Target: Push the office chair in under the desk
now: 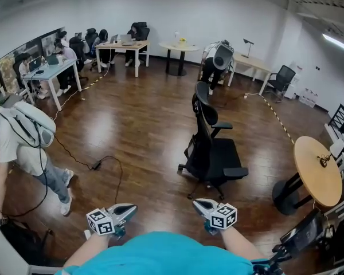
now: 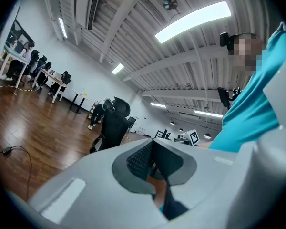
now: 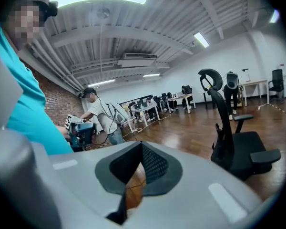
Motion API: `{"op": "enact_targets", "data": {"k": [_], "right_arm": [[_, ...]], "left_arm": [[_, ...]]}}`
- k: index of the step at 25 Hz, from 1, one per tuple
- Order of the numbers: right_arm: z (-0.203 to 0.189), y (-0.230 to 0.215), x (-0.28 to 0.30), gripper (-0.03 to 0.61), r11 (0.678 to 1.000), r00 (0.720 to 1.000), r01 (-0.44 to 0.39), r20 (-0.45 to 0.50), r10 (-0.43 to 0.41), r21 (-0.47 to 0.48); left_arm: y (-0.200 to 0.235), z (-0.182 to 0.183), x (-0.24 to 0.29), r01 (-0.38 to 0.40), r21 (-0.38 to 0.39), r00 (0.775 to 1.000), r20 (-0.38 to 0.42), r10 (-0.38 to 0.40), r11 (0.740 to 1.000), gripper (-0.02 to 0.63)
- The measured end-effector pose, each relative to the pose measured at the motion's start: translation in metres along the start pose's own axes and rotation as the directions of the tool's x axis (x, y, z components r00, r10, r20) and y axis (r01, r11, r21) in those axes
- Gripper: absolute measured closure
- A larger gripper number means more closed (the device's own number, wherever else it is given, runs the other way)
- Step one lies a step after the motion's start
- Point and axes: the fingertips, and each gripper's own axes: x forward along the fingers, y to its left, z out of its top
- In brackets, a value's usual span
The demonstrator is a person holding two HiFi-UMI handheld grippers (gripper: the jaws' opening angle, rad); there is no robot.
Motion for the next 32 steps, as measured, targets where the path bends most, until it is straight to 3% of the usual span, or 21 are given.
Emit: {"op": "enact_targets", "data": {"k": [4, 7, 12, 18, 25, 29, 32], "right_arm": [[-0.011, -0.058, 0.042, 0.578, 0.999, 0.999, 0.046, 0.005, -0.046, 0.008], [0.006, -0.096, 0.099, 0.578, 0.994, 0.994, 0.108, 0.018, -0.108, 0.013], [0.016, -0.132, 0.169, 0.578, 0.977, 0.976, 0.213, 0.039, -0.214, 0.025], [0.008, -0.196, 0.198, 0.578, 0.953, 0.955, 0.29, 0.03, -0.294, 0.087], [0.009, -0.315, 0.153, 0.578, 0.935, 0.938, 0.337, 0.052, -0.344, 0.106], [0.021, -0.37, 0.092, 0.578, 0.938, 0.941, 0.327, 0.055, -0.334, 0.113], [0.053, -0.41, 0.069, 0.578, 0.945, 0.947, 0.312, 0.052, -0.318, 0.097]], "left_arm": [[0.086, -0.012, 0.033, 0.054, -0.005, 0.999, 0.002, -0.054, 0.999, 0.508], [0.172, 0.005, 0.056, 0.139, -0.019, 0.99, -0.015, -0.139, 0.99, 0.508], [0.273, 0.023, 0.087, 0.302, -0.013, 0.949, -0.094, -0.302, 0.953, 0.508], [0.359, 0.046, 0.17, 0.393, 0.043, 0.915, -0.119, -0.386, 0.919, 0.508], [0.412, 0.062, 0.305, 0.37, 0.128, 0.925, -0.146, -0.352, 0.92, 0.481], [0.408, 0.085, 0.393, 0.297, 0.2, 0.95, -0.158, -0.268, 0.934, 0.343], [0.424, 0.115, 0.466, 0.279, 0.272, 0.951, -0.213, -0.225, 0.921, 0.24]]}}
